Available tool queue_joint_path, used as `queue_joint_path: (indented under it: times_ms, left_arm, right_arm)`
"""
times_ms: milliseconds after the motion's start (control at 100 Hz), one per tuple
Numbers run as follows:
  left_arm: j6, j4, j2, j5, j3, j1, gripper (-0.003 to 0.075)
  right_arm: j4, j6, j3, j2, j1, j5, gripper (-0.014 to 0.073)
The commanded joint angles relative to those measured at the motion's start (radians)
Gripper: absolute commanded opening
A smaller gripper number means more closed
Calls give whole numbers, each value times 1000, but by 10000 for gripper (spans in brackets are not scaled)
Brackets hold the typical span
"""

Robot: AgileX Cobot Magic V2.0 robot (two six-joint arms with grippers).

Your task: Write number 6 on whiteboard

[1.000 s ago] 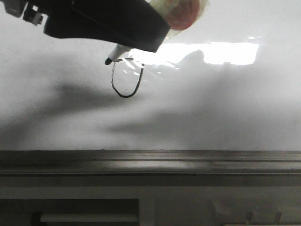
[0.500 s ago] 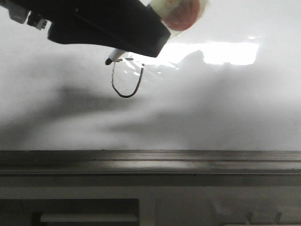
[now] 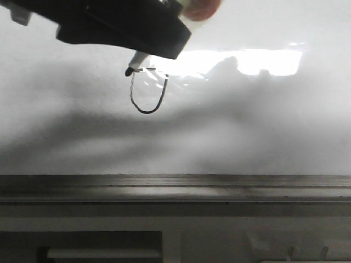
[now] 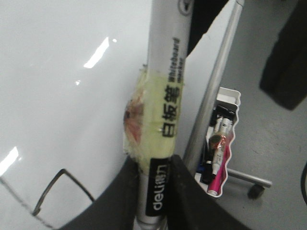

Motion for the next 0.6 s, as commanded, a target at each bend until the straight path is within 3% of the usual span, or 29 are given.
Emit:
queue_joint_path:
  times_ms: [0, 110, 300, 590]
  left_arm:
    - [-77, -39, -55, -110, 13, -2, -20]
    - [-148, -112, -131, -269, 111, -2, -20]
    - [-155, -443, -240, -575, 226, -3, -20]
    - [-186, -471, -142, -665, 200, -3, -20]
  right_arm:
    - [30, -13, -31, -43, -40, -73, 449]
    - [26, -13, -18, -92, -110, -73, 449]
    - [32, -13, 30, -143, -161, -94, 449]
    - [72, -13, 46, -136, -161, -111, 449]
